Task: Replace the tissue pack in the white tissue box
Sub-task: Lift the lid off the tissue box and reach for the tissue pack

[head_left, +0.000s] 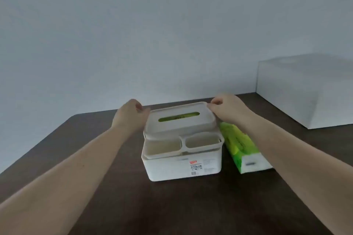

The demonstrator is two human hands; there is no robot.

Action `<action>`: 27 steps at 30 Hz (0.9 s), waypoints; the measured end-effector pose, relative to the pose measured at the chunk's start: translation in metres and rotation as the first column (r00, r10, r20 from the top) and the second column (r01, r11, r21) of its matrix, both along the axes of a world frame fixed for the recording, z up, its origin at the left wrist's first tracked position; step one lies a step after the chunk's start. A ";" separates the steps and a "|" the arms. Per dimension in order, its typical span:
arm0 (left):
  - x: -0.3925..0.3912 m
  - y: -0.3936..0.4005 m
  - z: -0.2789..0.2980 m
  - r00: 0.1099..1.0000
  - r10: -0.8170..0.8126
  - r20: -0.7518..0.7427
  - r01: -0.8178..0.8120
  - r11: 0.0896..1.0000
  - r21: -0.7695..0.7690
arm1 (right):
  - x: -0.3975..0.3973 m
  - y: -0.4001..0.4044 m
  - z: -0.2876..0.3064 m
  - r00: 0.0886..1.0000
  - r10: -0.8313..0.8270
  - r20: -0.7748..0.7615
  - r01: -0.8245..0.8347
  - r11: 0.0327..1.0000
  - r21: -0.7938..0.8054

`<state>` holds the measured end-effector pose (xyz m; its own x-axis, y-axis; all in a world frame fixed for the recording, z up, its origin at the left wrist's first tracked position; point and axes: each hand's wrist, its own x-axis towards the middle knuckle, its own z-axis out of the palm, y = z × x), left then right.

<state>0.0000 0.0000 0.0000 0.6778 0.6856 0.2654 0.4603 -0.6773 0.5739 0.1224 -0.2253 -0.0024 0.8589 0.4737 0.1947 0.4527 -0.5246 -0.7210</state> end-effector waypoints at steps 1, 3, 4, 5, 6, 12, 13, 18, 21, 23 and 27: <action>-0.007 -0.003 -0.001 1.000 0.006 -0.030 -0.007 1.000 -0.021 | -0.006 -0.003 -0.001 1.000 -0.015 -0.025 0.015 1.000 -0.009; -0.014 -0.006 -0.004 0.994 -0.010 -0.110 0.007 1.000 -0.028 | -0.016 -0.007 -0.001 0.998 -0.041 -0.054 0.039 0.999 -0.034; -0.016 -0.008 -0.006 0.989 -0.028 -0.143 0.021 0.999 -0.046 | -0.022 -0.010 -0.001 0.997 -0.050 -0.059 0.046 0.997 -0.069; -0.016 -0.010 -0.006 0.986 -0.042 -0.163 0.030 0.996 -0.080 | -0.024 -0.010 0.000 0.997 -0.051 -0.052 0.046 0.994 -0.097; -0.017 -0.012 -0.003 0.983 -0.057 -0.175 0.039 0.994 -0.104 | -0.027 -0.009 0.002 0.998 -0.062 -0.031 0.057 0.989 -0.133; -0.022 -0.013 0.003 0.980 -0.058 -0.190 0.017 0.977 -0.211 | -0.024 -0.003 0.003 0.991 -0.121 0.059 0.131 0.967 -0.220; -0.021 -0.012 0.004 0.987 -0.053 -0.150 0.016 0.971 -0.239 | -0.023 -0.002 0.002 0.991 -0.123 0.057 0.132 0.972 -0.196; -0.019 -0.016 0.008 0.998 -0.057 0.032 0.062 0.971 -0.230 | -0.022 0.000 0.005 0.993 -0.109 0.049 0.112 0.992 -0.052; -0.019 -0.018 0.012 0.966 -0.027 0.256 0.115 0.934 -0.338 | -0.018 0.000 0.002 0.995 -0.103 0.003 0.103 0.993 0.048; -0.020 -0.013 0.013 0.912 0.027 0.408 0.157 0.898 -0.410 | -0.015 -0.002 0.001 0.994 -0.109 -0.005 0.109 0.992 0.069; -0.026 0.005 0.017 0.748 0.258 0.612 0.160 0.824 -0.543 | -0.009 -0.011 0.000 0.986 -0.148 0.071 0.150 0.988 -0.030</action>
<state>-0.0265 0.0049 0.0171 0.4451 0.8740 0.1950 -0.1339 -0.1503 0.9795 0.1138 -0.2364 -0.0024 0.9056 0.3492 0.2409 0.4154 -0.6144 -0.6708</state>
